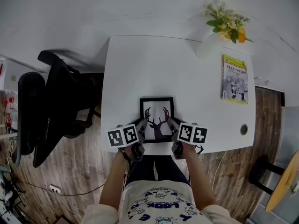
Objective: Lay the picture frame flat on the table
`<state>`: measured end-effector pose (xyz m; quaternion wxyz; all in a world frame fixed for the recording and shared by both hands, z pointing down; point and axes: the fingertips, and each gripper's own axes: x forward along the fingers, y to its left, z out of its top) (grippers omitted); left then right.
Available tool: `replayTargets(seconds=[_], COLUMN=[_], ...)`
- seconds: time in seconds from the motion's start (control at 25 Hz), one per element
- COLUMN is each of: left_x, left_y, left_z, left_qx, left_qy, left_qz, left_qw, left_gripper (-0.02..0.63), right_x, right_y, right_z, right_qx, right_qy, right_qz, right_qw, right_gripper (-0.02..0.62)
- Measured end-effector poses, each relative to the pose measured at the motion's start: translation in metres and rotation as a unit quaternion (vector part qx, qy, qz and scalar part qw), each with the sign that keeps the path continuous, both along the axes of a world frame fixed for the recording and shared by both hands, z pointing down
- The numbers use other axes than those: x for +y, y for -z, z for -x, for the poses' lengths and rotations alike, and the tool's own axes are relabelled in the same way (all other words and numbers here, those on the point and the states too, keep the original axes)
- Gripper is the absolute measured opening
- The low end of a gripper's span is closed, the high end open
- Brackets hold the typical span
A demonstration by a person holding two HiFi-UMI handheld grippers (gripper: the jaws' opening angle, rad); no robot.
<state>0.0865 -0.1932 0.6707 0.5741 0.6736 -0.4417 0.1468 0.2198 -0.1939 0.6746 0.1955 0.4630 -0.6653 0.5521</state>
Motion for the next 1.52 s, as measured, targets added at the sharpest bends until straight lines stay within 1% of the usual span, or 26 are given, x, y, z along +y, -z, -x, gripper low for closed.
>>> replayTargets(seconds=[0.12,0.28,0.68,0.84,0.96,1.0,1.04,1.12,1.24,1.32,1.4,1.52], left_x=[0.000,0.001,0.001,0.001,0.001,0.001,0.001,-0.001,-0.006,-0.012,-0.020,-0.035], left_y=[0.001,0.000,-0.002,-0.001,0.000,0.002,0.003,0.007,0.015,0.024,0.038,0.069], left_z=[0.000,0.000,0.002,0.002,0.001,0.000,-0.002,-0.003,0.004,0.010,0.016,0.026], left_qx=[-0.019,-0.034,-0.090,-0.097,-0.090,-0.084,-0.077,-0.070,-0.074,-0.082,-0.092,-0.109], left_qy=[-0.002,0.003,-0.006,0.001,0.000,-0.004,-0.007,-0.007,0.000,0.003,0.006,0.013], left_qz=[-0.003,-0.001,0.005,0.003,-0.001,-0.003,-0.005,-0.013,-0.029,-0.045,-0.070,-0.124], left_qw=[0.9998,0.9994,0.9959,0.9953,0.9959,0.9965,0.9970,0.9975,0.9968,0.9956,0.9932,0.9861], left_gripper=[0.092,0.092,0.092,0.092,0.092,0.104,0.133,0.179,0.210,0.213,0.213,0.213], right_x=[0.000,0.000,0.000,-0.001,-0.002,-0.002,-0.002,-0.003,-0.006,-0.010,-0.017,-0.034], right_y=[0.000,-0.001,-0.003,-0.001,0.000,0.001,0.001,0.003,0.008,0.016,0.031,0.065], right_z=[0.000,0.001,0.004,0.003,0.003,0.002,0.001,-0.001,-0.004,-0.007,-0.011,-0.014], right_qx=[0.014,0.037,0.120,0.149,0.156,0.155,0.152,0.146,0.141,0.141,0.141,0.131], right_qy=[0.005,0.008,0.036,0.046,0.051,0.049,0.047,0.041,0.031,0.022,0.008,-0.011], right_qz=[0.002,0.007,0.013,0.013,0.007,0.004,0.000,-0.007,-0.017,-0.031,-0.058,-0.120], right_qw=[1.000,0.999,0.992,0.988,0.986,0.987,0.987,0.988,0.989,0.989,0.988,0.984], right_gripper=[0.110,0.110,0.114,0.117,0.123,0.133,0.155,0.176,0.181,0.181,0.181,0.179])
